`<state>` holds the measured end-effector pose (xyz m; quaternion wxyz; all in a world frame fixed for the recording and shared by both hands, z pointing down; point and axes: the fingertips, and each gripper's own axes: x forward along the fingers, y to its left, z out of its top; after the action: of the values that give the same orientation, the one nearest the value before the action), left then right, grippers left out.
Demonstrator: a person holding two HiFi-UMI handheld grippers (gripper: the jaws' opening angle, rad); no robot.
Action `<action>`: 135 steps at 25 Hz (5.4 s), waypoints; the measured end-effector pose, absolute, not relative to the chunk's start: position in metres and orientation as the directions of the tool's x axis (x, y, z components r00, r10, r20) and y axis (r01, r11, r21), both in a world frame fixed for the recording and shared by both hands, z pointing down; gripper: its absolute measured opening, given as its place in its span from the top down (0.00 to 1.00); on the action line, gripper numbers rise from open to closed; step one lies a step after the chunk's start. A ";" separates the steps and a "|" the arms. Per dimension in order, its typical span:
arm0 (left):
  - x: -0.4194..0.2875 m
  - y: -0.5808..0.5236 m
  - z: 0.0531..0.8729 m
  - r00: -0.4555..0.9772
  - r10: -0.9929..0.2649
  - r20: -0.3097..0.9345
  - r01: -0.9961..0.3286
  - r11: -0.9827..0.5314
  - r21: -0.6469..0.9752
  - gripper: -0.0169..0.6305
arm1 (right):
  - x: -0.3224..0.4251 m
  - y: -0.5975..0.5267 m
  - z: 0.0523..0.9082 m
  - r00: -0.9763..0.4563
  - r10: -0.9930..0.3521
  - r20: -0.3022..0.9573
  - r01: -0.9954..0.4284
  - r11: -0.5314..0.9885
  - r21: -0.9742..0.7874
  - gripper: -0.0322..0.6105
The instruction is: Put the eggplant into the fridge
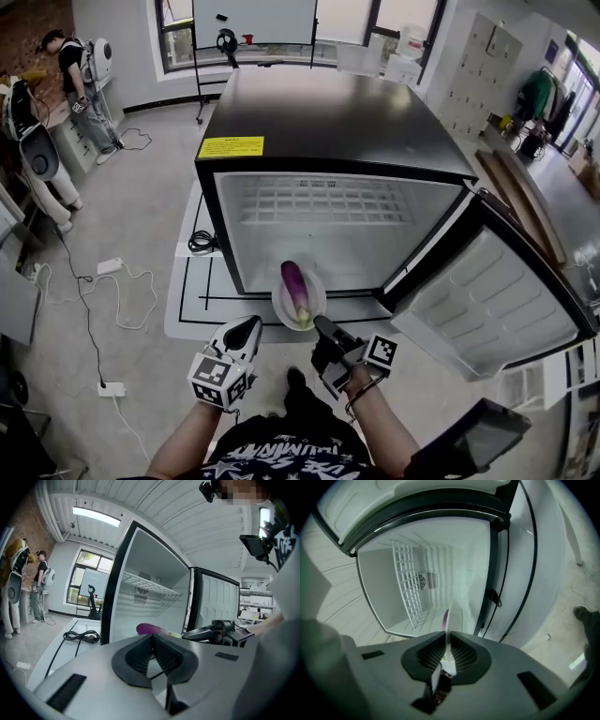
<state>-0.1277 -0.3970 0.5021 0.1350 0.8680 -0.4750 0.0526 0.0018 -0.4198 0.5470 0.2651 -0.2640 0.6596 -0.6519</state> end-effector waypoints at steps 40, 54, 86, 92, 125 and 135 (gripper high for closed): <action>-0.102 -0.515 0.524 0.501 -0.826 0.256 -0.864 -0.461 0.203 0.96 | 0.005 -0.577 0.602 -0.771 -0.564 0.296 -0.313 -0.069 -0.947 0.91; -0.103 -0.520 0.526 0.493 -0.831 0.258 -0.868 -0.450 0.209 0.96 | 0.012 -0.613 0.596 -0.718 -0.622 0.313 -0.357 -0.057 -0.932 0.91; -0.104 -0.514 0.524 0.512 -0.824 0.242 -0.856 -0.467 0.220 0.96 | 0.014 -0.613 0.596 -0.660 -0.590 0.465 -0.608 0.056 -0.792 0.82; -0.108 -0.508 0.524 0.517 -0.821 0.243 -0.853 -0.472 0.221 0.96 | 0.028 -0.607 0.597 -0.625 -0.622 0.471 -0.623 0.034 -0.781 0.82; -0.116 -0.345 0.518 0.596 -0.767 0.238 -0.801 -0.548 0.240 0.96 | 0.006 -0.388 0.536 -0.664 -0.712 0.231 -0.513 0.209 -0.832 0.82; -0.085 -0.309 0.515 0.666 -0.709 0.233 -0.746 -0.622 0.239 0.96 | 0.041 -0.331 0.531 -0.595 -0.774 0.216 -0.530 0.176 -0.830 0.89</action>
<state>-0.0854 -0.3093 0.5155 0.1590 0.8986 -0.4048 0.0579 0.0410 -0.3315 0.5313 0.1286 -0.4312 0.7559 -0.4755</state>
